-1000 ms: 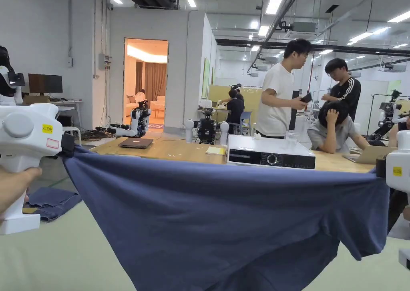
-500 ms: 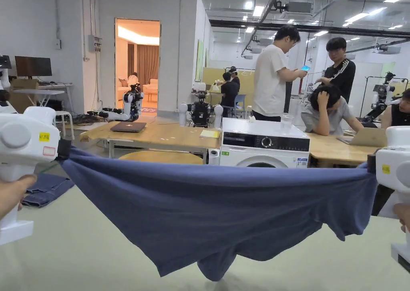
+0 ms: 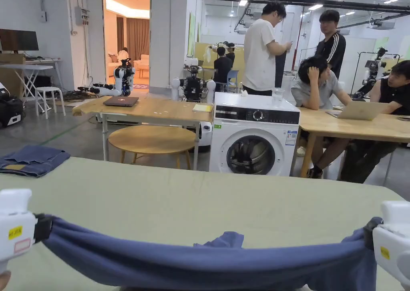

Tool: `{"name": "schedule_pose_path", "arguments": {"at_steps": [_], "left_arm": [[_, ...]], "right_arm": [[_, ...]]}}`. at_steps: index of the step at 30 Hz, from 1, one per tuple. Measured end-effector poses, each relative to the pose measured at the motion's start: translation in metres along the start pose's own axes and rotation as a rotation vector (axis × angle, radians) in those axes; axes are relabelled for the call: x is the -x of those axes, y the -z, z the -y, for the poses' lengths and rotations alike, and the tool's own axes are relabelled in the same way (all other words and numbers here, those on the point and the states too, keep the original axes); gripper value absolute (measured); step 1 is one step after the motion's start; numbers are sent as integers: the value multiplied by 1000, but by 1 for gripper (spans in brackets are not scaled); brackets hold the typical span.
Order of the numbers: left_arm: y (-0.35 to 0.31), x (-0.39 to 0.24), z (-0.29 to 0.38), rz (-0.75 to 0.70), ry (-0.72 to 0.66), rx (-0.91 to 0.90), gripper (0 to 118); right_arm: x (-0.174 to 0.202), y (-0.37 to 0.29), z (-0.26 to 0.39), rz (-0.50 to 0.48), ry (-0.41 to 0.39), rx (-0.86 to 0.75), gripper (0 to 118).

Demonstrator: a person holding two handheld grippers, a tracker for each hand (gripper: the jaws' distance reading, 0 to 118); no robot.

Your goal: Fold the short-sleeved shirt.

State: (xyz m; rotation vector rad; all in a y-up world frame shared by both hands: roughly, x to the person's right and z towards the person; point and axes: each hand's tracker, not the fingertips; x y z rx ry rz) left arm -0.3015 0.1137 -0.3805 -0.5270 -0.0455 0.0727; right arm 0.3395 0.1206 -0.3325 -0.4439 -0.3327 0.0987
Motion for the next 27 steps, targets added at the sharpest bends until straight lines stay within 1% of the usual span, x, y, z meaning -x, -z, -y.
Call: {"name": "schedule_pose_path", "arguments": {"at_steps": [1, 2, 3, 8, 12, 17, 19, 20, 21, 22, 23, 24, 27], "left_arm": [[-5, 2, 17, 2, -17, 7, 0], [-9, 3, 30, 4, -17, 23, 0], [-15, 4, 48, -3, -23, 29, 0], [-28, 12, 111, 2, -69, 92, 0], [-23, 12, 136, -20, -47, 161, 0], [-15, 10, 144, -23, -30, 217, 1], [-19, 5, 142, -35, -8, 219, 9], [-23, 2, 140, -47, 4, 214, 22], [-25, -2, 137, -64, 20, 195, 31], [-29, -5, 133, -55, 26, 179, 36], [-32, -8, 130, -50, 32, 167, 40], [-35, -13, 126, -46, 36, 150, 43], [-29, -19, 121, 5, 53, 83, 44]], "right_arm": [[0, -3, 14, 2, 13, 12, 2], [0, -5, 25, 2, 3, 26, 2], [1, -6, 38, 1, -31, 51, 2], [4, -16, 91, 0, -34, 113, 2], [4, -19, 121, 2, -34, 148, 2], [7, -19, 143, -1, -49, 179, 3], [8, -24, 144, -1, -33, 170, 4], [9, -29, 143, 0, -18, 151, 7], [12, -35, 141, 0, -12, 121, 17], [15, -39, 138, -2, -15, 109, 31], [18, -42, 136, -6, -13, 99, 54], [25, -47, 133, -22, -3, 69, 61], [44, -58, 123, -43, -14, 20, 61]]}}
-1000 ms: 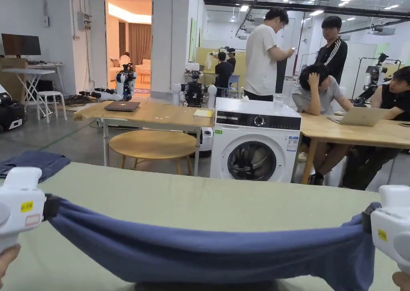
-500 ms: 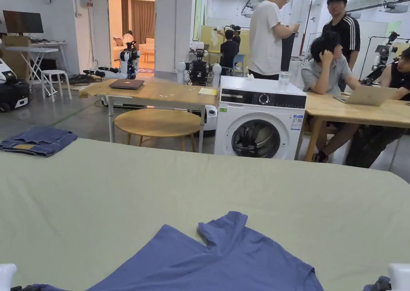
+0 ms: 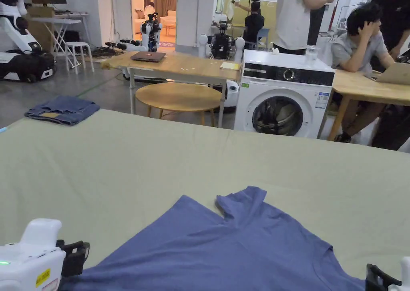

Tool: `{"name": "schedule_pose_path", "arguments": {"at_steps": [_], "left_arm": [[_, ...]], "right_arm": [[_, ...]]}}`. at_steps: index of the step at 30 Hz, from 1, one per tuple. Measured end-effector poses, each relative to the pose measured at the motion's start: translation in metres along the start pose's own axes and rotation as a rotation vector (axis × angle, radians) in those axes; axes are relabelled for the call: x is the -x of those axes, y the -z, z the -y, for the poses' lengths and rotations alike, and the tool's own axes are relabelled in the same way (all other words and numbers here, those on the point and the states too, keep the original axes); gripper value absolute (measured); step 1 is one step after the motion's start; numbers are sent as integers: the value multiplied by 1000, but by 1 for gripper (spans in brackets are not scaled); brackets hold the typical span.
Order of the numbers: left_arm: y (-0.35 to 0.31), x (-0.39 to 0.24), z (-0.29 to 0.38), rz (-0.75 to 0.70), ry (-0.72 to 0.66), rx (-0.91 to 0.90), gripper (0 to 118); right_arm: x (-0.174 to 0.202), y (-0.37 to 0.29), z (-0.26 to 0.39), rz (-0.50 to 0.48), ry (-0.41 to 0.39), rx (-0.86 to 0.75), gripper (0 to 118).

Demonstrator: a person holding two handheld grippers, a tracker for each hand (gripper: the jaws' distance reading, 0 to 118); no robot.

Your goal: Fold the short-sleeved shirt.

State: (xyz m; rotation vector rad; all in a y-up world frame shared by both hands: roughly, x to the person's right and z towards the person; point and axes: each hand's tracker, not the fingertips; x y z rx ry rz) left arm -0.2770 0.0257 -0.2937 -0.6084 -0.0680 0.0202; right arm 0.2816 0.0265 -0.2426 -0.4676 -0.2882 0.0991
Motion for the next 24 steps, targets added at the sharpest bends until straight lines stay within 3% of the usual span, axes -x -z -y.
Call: {"name": "schedule_pose_path", "arguments": {"at_steps": [8, 9, 10, 11, 12, 14, 20, 24], "left_arm": [[-13, -65, -23, 55, -5, -203, 43], [-16, -74, -25, 54, 3, -233, 39], [-19, -83, -27, 49, 11, -259, 29], [-22, -92, -29, 51, 28, -289, 12], [-24, -100, -31, 40, 52, -311, 2], [-25, -115, -34, 10, 81, -325, 0], [-25, -122, -39, 28, 59, -305, 0], [-21, -102, -39, 37, 24, -191, 0]], "right_arm": [[69, -27, -23, -87, 84, -191, 59], [78, -29, -25, -94, 85, -212, 53], [84, -31, -28, -111, 86, -233, 37], [91, -34, -31, -114, 80, -248, 15], [98, -36, -33, -106, 76, -256, 11], [107, -38, -37, -118, 86, -272, 0], [115, -43, -43, -162, 101, -283, 0], [122, -38, -41, -182, 73, -259, 0]]}}
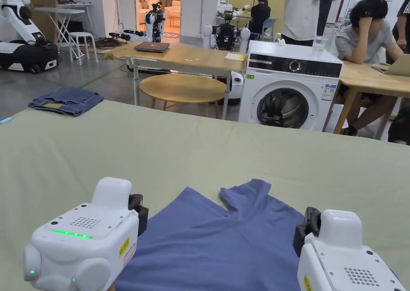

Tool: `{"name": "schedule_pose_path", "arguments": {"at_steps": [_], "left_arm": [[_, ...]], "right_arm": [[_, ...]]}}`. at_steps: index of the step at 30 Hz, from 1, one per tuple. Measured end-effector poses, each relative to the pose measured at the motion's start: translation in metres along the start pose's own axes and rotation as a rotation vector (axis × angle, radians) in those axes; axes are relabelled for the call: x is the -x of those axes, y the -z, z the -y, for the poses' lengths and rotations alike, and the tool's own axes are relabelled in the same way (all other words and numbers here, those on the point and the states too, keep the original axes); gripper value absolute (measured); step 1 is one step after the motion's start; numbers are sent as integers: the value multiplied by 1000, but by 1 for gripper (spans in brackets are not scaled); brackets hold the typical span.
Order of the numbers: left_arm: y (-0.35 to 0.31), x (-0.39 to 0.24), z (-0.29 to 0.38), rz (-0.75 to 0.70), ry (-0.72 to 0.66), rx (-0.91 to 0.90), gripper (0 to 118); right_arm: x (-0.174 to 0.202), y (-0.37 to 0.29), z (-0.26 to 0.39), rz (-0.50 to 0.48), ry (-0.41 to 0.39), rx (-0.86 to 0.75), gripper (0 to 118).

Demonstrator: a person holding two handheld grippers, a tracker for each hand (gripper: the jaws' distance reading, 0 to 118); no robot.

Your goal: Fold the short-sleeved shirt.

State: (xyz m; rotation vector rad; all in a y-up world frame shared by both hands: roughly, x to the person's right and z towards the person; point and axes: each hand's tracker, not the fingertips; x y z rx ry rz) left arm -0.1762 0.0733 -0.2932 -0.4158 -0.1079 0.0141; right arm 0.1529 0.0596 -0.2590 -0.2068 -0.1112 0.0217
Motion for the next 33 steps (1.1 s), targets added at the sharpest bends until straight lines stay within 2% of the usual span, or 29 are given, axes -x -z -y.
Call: {"name": "schedule_pose_path", "arguments": {"at_steps": [5, 13, 17, 18, 20, 26, 33], "left_arm": [[-4, 48, 11, -5, -53, 91, 0], [17, 156, 15, -58, -230, 329, 0], [46, 193, 29, -38, -345, 516, 49], [51, 193, 32, -35, -363, 545, 54], [60, 189, 42, -79, -348, 616, 55], [90, 184, 75, -92, -385, 679, 55], [94, 157, 77, -192, -280, 682, 55]], "right_arm": [[4, 9, 10, -23, -3, 39, 0], [11, 29, 28, -62, -42, 132, 0], [15, 39, 38, -78, -60, 178, 0], [16, 40, 40, -79, -65, 187, 0], [16, 42, 44, -82, -70, 204, 0], [16, 47, 55, -84, -74, 251, 0], [17, 49, 64, -90, -91, 283, 0]]}}
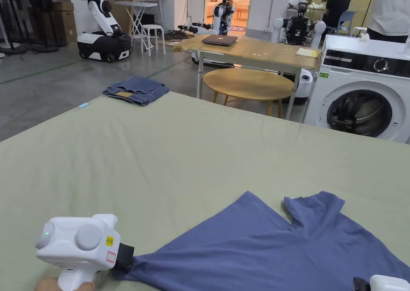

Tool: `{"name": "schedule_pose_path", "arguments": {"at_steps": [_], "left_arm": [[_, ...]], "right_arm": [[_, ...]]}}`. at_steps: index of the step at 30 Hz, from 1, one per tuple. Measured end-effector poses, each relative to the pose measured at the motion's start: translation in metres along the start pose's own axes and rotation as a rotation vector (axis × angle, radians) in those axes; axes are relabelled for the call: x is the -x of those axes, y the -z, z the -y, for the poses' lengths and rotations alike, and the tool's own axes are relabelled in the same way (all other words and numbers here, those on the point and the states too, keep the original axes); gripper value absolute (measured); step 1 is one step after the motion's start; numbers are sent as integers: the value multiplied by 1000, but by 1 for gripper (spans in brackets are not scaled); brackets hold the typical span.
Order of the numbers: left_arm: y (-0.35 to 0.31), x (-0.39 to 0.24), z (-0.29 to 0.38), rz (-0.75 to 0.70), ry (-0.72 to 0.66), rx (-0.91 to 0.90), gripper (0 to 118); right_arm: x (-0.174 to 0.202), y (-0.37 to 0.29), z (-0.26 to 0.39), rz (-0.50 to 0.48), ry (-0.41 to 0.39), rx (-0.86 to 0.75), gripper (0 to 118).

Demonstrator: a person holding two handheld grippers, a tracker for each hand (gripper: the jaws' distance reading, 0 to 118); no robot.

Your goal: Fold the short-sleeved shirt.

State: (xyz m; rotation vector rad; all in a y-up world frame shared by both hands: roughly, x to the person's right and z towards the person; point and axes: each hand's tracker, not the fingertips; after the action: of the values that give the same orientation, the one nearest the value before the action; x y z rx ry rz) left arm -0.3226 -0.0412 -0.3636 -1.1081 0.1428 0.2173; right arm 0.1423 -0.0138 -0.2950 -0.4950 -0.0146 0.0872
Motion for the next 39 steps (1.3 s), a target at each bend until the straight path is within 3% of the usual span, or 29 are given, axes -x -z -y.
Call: {"name": "schedule_pose_path", "arguments": {"at_steps": [2, 4, 5, 6, 9, 15, 17, 19, 21, 23, 25, 27, 30, 33, 36, 38, 39], "left_arm": [[-1, -8, 3, -36, 13, -12, 49], [-1, -19, 7, -52, 86, -37, 25], [0, -23, 8, -45, 116, -38, 6], [1, -27, 9, -16, 133, -45, 3], [2, -29, 11, -46, 163, -43, 1], [-17, -6, 19, 65, 55, -97, 1], [-21, -5, 21, 68, 49, -102, 1], [-23, -3, 24, 80, 45, -111, 1], [-21, -2, 24, 90, 34, -104, 1], [-21, 0, 25, 97, 18, -106, 1], [-19, 0, 24, 99, 3, -99, 1], [-19, 0, 24, 98, 0, -99, 1], [-19, -2, 22, 93, 1, -94, 1], [-21, -4, 20, 86, 10, -94, 1], [-23, -7, 20, 80, 20, -101, 1], [-27, -13, 20, 75, 32, -112, 1], [-28, -15, 22, 72, 38, -127, 1]], "right_arm": [[0, 3, 3, -6, 0, 10, 0], [1, 8, 5, -11, -5, 22, 0], [1, 11, 5, -11, -8, 27, 0], [0, 14, 5, -14, -8, 34, 0], [-7, 25, -2, -22, -6, 45, 0], [-49, 80, -54, -28, 8, 97, 1], [-67, 114, -77, -27, -9, 134, 22], [-84, 155, -99, -20, -35, 207, 28], [-97, 194, -114, -80, -48, 289, 59], [-103, 227, -123, -80, -95, 339, 68], [-104, 258, -125, -101, -147, 430, 69], [-106, 283, -121, -143, -183, 510, 69], [-105, 306, -109, -182, -174, 607, 69], [-105, 302, -106, -175, -138, 570, 62], [-98, 291, -103, -191, -146, 543, 35], [-90, 285, -102, -202, -151, 537, 1], [-83, 281, -102, -190, -178, 520, 1]]}}
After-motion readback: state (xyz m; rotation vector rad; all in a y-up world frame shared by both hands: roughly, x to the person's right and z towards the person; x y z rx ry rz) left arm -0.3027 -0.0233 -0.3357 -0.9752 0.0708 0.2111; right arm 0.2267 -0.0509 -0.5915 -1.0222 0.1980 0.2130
